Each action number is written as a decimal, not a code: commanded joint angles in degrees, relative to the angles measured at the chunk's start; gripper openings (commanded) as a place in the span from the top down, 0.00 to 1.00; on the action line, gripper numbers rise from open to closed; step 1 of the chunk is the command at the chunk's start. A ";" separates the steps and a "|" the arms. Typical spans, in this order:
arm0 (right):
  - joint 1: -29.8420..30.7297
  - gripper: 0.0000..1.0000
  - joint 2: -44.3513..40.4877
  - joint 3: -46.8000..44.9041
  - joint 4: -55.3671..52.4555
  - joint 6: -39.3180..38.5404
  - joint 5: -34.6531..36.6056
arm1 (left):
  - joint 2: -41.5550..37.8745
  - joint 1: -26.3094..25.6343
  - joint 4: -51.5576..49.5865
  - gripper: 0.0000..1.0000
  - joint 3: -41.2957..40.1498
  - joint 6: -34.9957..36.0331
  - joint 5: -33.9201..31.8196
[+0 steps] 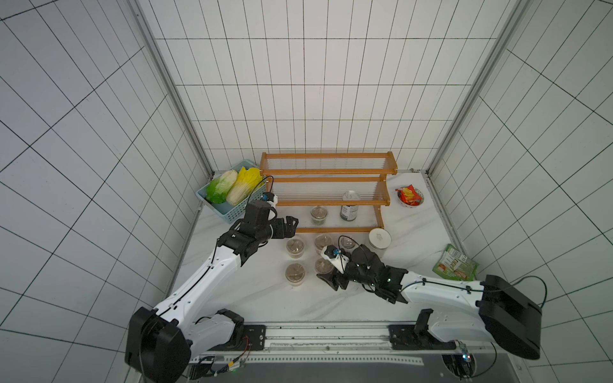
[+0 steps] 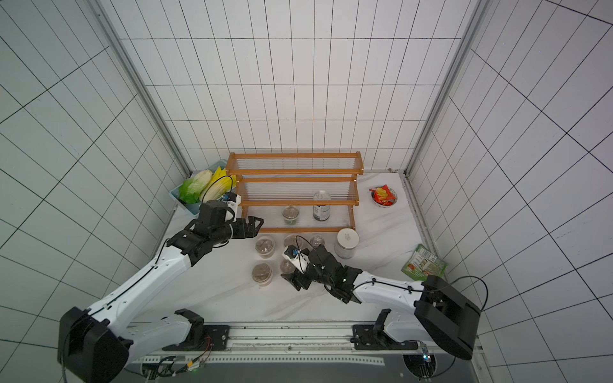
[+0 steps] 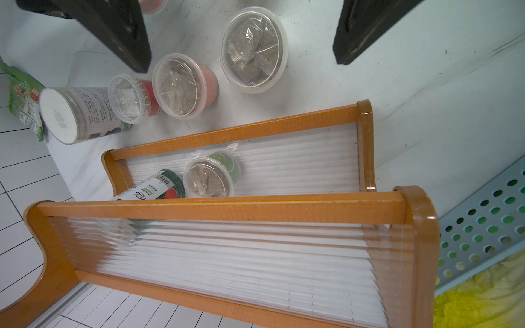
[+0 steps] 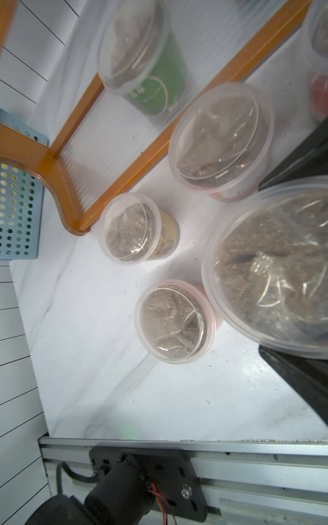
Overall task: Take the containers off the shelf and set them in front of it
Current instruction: Place the container at the center of the board.
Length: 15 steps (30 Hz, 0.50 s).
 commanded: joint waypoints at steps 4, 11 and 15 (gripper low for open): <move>0.71 0.19 5.72 -1.44 10.84 -1.15 2.91 | 0.30 0.26 0.42 0.02 1.84 0.81 0.02; 1.15 0.19 7.11 -4.52 13.05 -0.21 2.92 | 0.65 0.31 0.48 0.02 1.76 0.84 0.10; 1.66 0.19 7.30 -5.75 13.49 1.01 2.72 | 0.86 0.35 0.59 0.01 1.68 0.76 0.22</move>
